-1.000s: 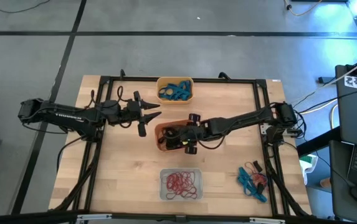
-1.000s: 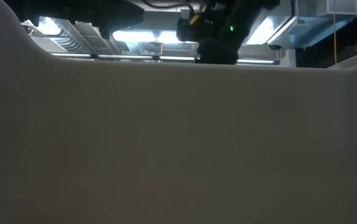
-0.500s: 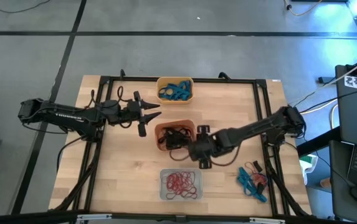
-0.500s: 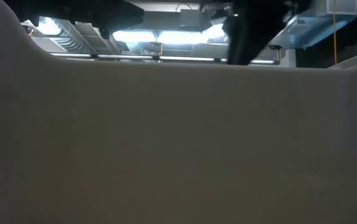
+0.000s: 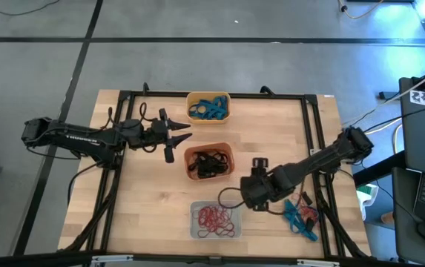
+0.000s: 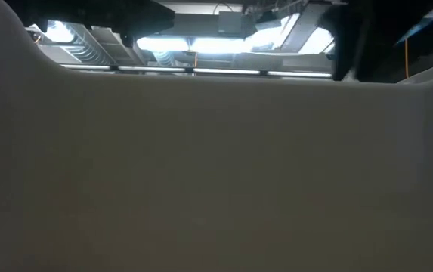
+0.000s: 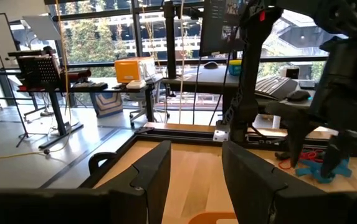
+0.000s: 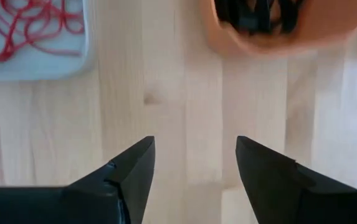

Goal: Sort rubber bands into baskets
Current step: Put the black rubber band in the orange bin

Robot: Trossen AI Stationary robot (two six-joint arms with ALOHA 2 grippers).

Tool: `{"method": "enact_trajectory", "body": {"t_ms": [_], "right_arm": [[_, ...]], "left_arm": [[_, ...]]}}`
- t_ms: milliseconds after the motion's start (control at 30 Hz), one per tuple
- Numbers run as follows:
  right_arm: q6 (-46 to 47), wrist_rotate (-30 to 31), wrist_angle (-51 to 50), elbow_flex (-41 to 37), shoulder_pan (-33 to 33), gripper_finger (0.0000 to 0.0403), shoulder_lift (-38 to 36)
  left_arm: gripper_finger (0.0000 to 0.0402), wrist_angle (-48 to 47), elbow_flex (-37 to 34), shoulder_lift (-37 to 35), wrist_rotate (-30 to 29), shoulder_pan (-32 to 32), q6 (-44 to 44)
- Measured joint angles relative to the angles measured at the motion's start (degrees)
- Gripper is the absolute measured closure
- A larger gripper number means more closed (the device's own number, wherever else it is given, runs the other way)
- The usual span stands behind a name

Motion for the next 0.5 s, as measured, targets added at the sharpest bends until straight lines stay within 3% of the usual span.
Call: {"method": "enact_trajectory", "body": {"t_ms": [500], "right_arm": [[24.11,-6.40,2.89,-26.34,0.69,0.0178,-25.12]], "left_arm": [[0.0260,0.00,0.00,0.00,0.00,0.00,-0.20]]}}
